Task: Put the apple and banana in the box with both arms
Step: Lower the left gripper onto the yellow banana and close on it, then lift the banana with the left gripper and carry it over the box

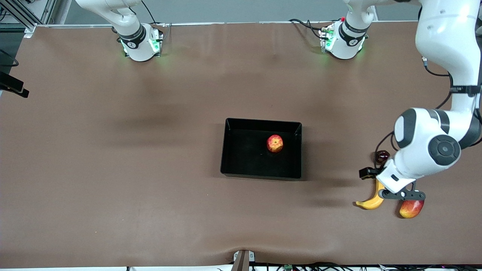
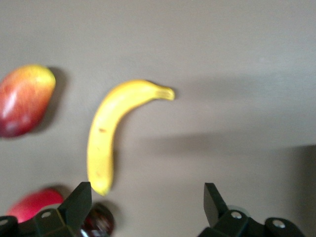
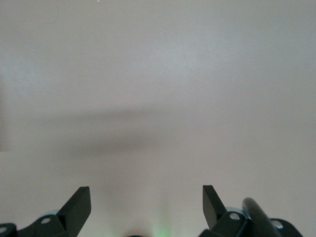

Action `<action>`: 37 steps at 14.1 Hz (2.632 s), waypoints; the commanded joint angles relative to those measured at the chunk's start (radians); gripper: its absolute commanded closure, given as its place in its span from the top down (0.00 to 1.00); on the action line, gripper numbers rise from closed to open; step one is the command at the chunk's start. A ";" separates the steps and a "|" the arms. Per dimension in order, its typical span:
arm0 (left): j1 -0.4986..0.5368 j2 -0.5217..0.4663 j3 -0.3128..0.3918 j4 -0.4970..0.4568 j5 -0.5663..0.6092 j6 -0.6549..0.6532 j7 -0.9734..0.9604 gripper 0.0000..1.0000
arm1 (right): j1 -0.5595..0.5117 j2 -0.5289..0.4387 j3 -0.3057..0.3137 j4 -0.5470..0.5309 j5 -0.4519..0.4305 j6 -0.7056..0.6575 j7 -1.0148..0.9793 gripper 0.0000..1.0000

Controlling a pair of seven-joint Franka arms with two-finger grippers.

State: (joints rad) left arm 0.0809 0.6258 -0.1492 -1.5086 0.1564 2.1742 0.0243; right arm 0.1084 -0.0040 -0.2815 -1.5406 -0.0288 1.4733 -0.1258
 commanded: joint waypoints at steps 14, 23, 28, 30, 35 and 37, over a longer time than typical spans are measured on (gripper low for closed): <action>0.069 0.164 0.008 0.008 0.155 0.177 0.100 0.19 | 0.030 -0.024 0.021 0.013 0.084 -0.019 0.064 1.00; 0.060 0.009 -0.107 -0.002 0.140 0.069 0.022 0.00 | 0.013 -0.019 0.015 0.028 0.040 -0.031 0.064 1.00; -0.036 -0.070 -0.178 0.001 0.144 -0.022 -0.310 0.00 | 0.019 -0.019 0.019 0.028 0.032 -0.030 0.064 1.00; -0.099 -0.093 -0.179 0.005 0.146 -0.037 -0.476 0.00 | 0.020 -0.019 0.019 0.028 0.033 -0.034 0.064 1.00; -0.236 -0.109 -0.182 0.027 0.140 -0.067 -0.728 0.00 | 0.019 -0.019 0.019 0.030 0.033 -0.034 0.064 1.00; -0.297 -0.104 -0.181 0.028 0.140 -0.067 -0.821 0.00 | 0.019 -0.019 0.019 0.030 0.033 -0.036 0.064 1.00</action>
State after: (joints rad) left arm -0.1660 0.5329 -0.3377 -1.4864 0.2886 2.1313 -0.7128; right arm 0.1254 -0.0072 -0.2680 -1.5102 0.0200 1.4484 -0.0787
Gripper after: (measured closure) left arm 0.661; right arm 0.000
